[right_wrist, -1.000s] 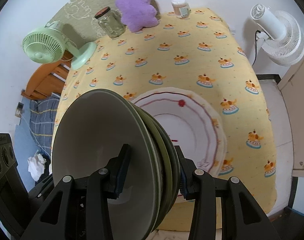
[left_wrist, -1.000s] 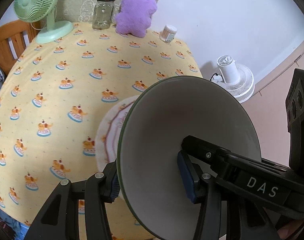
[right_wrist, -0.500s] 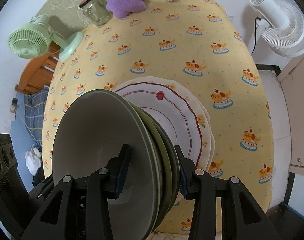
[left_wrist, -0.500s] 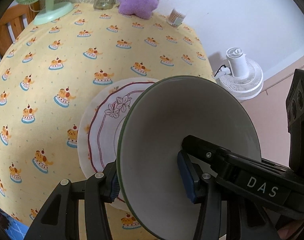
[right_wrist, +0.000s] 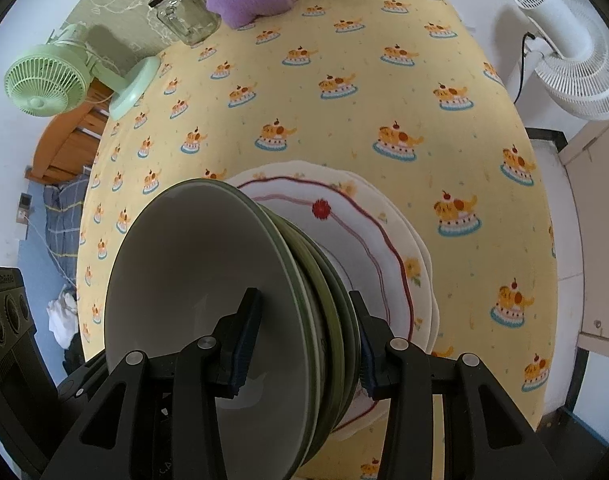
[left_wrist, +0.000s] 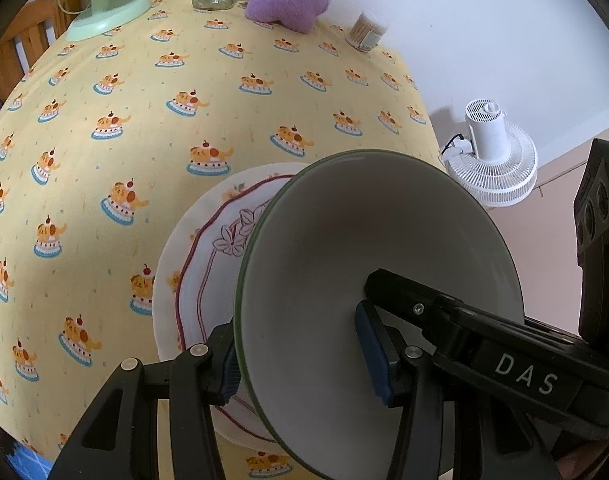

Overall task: Organize plates and bowls
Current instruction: 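Carry the stacked bowls with the right tool over the plate stack, then lower the bowl stack onto the plates and open the right tool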

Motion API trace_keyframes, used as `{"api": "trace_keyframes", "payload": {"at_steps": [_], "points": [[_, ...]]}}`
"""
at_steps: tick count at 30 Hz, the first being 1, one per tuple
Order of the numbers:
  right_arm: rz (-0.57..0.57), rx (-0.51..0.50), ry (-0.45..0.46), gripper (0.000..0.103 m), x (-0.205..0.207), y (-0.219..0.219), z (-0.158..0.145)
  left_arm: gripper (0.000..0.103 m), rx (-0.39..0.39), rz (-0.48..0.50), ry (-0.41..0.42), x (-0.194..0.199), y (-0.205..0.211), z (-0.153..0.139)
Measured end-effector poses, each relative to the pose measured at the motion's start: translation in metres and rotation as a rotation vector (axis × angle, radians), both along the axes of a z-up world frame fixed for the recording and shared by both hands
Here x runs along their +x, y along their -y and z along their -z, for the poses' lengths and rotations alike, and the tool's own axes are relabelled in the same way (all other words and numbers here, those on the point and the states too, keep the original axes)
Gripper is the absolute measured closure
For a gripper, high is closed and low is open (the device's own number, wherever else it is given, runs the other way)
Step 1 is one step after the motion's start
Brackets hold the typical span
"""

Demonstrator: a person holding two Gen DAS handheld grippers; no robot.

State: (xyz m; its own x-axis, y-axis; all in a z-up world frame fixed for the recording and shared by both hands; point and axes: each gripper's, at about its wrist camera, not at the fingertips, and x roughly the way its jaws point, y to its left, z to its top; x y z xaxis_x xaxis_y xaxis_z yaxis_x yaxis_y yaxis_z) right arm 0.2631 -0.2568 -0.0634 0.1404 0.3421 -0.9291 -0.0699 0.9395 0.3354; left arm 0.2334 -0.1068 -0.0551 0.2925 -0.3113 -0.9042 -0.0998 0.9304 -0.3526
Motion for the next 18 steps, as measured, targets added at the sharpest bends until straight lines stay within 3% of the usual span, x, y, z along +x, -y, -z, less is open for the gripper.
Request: {"api": "trace_keyframes", "payload": {"at_steps": [8,12,14,18], "points": [[0.004,0.022,0.010,0.057,-0.002,0.004,0.000,0.051,0.011,-0.005,0.004,-0.001,0.001,0.000],[0.007,0.034,0.012,0.056,-0.008,0.007,0.001,0.045,0.042,-0.016,0.008,-0.008,0.006,-0.002],[0.012,0.016,0.015,0.043,-0.011,0.011,0.002,0.041,0.051,-0.033,0.004,-0.013,0.006,-0.002],[0.012,-0.011,0.027,0.039,-0.017,0.017,0.001,0.038,0.055,-0.053,-0.006,-0.021,0.010,-0.002]]}}
